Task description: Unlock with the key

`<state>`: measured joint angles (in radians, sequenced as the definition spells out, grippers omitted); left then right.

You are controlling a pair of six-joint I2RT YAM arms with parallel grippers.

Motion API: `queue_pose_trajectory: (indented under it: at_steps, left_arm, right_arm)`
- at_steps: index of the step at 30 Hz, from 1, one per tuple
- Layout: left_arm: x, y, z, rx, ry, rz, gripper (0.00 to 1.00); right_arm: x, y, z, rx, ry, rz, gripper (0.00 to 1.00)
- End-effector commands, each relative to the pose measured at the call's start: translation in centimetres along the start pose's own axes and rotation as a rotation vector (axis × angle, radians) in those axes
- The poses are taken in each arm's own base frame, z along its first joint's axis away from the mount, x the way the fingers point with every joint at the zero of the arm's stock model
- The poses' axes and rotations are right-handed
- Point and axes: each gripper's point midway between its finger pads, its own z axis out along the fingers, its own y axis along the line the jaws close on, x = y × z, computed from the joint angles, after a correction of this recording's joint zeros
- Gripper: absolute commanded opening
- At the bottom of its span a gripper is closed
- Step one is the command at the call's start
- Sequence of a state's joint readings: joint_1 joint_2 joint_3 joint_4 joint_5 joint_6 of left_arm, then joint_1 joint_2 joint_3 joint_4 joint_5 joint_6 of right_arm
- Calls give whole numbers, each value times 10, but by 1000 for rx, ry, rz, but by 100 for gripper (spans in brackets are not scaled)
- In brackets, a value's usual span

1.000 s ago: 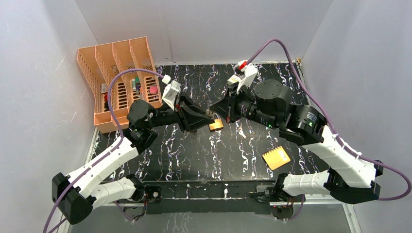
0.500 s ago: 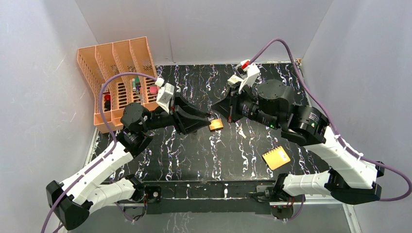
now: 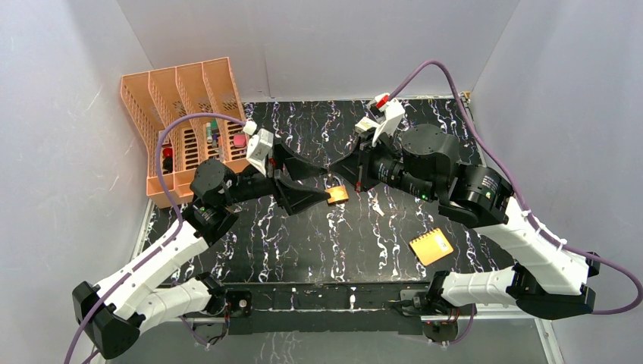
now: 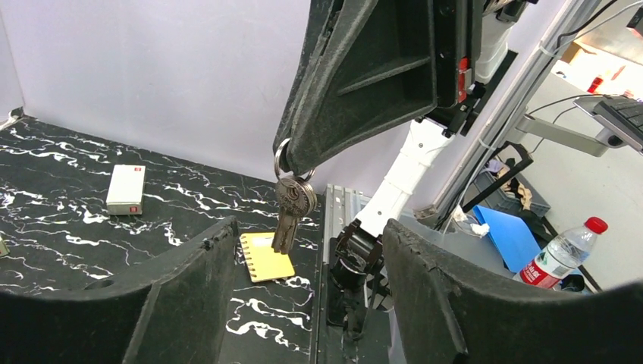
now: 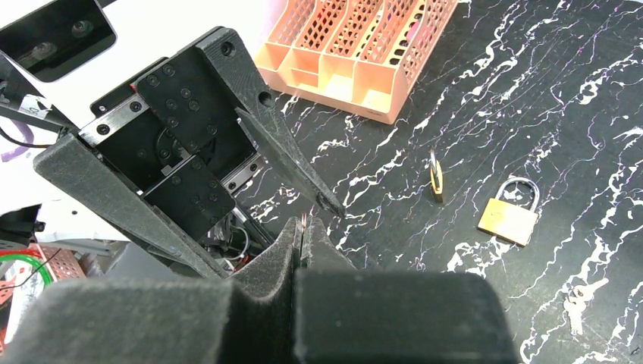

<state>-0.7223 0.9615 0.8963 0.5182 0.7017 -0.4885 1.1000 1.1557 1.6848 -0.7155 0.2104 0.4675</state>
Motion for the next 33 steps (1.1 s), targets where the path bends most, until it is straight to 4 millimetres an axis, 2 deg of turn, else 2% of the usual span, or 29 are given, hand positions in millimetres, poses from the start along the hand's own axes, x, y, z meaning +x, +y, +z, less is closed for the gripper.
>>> queue_pose_trajectory:
  at_steps: [1,6,9,21,33]
  left_arm:
    - [-19,-4,2,1,-49,65,66]
    - [-18,-2,6,13,-44,57,67]
    - [-18,-4,9,34,-40,53,64]
    - [-21,-14,8,84,-45,63,25]
    - [-19,-16,4,81,-43,64,13]
  right_arm:
    - [-15,7,-3,-26,-54,11,0]
    - [-16,9,-1,-34,-57,11,0]
    - [-16,9,-1,-34,-58,12,0]
    - [-16,3,-3,-11,-68,6,0]
    - [-16,-1,-4,7,-72,4,0]
